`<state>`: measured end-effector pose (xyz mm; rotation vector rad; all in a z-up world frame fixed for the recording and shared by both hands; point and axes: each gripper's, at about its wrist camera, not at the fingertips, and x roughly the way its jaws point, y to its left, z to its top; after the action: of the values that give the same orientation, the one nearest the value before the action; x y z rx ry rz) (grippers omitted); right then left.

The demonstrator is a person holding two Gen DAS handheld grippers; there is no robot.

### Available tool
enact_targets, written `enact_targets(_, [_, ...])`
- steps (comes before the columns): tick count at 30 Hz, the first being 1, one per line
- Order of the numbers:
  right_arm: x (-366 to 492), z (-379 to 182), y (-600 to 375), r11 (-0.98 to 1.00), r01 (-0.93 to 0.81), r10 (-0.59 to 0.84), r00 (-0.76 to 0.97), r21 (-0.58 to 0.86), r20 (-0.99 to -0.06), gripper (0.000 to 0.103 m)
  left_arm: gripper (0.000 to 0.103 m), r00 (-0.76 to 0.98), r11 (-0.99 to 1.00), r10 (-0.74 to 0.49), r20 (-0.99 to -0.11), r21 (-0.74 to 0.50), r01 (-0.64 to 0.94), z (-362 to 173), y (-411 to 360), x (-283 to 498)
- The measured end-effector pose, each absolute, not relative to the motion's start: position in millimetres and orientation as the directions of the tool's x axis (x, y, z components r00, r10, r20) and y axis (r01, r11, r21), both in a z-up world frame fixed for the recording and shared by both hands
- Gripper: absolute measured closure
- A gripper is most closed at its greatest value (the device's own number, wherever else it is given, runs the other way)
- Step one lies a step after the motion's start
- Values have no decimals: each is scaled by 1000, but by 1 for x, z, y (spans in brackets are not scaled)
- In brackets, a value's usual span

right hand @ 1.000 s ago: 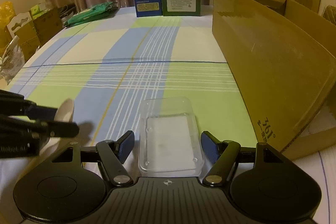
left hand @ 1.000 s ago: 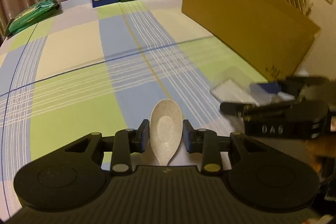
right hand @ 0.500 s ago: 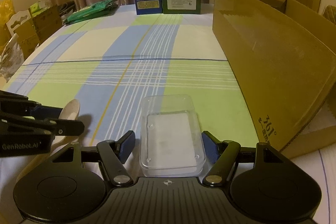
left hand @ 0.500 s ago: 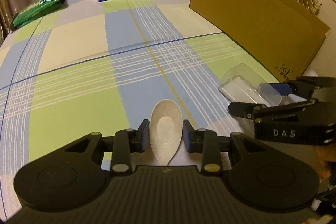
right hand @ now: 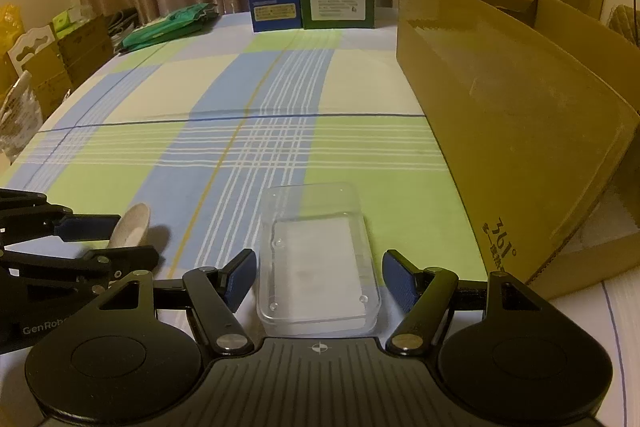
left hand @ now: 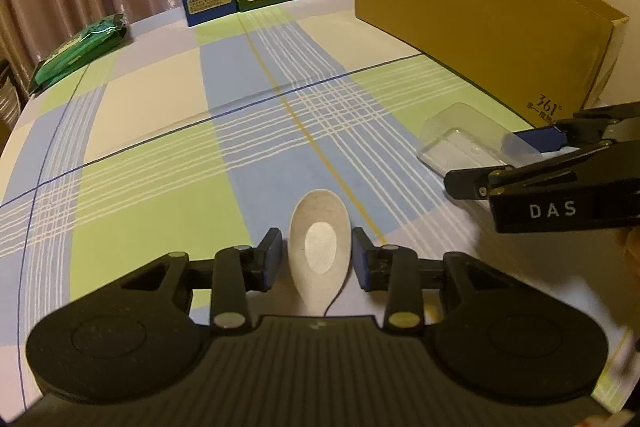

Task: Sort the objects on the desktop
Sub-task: 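Hold the spoon in the left tool and the tray in the right tool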

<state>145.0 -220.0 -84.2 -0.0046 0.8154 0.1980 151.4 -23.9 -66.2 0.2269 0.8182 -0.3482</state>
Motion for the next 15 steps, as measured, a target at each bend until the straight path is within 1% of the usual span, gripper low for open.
enact_targets(5, [145, -84, -220, 981, -182, 177, 668, 72, -723, 36, 71, 628, 929, -216, -747, 39, 367, -66, -19, 153])
enact_targets(15, [144, -83, -218, 981, -188, 171, 674, 57, -718, 36, 71, 618, 928, -231, -751, 22, 373, -67, -20, 153])
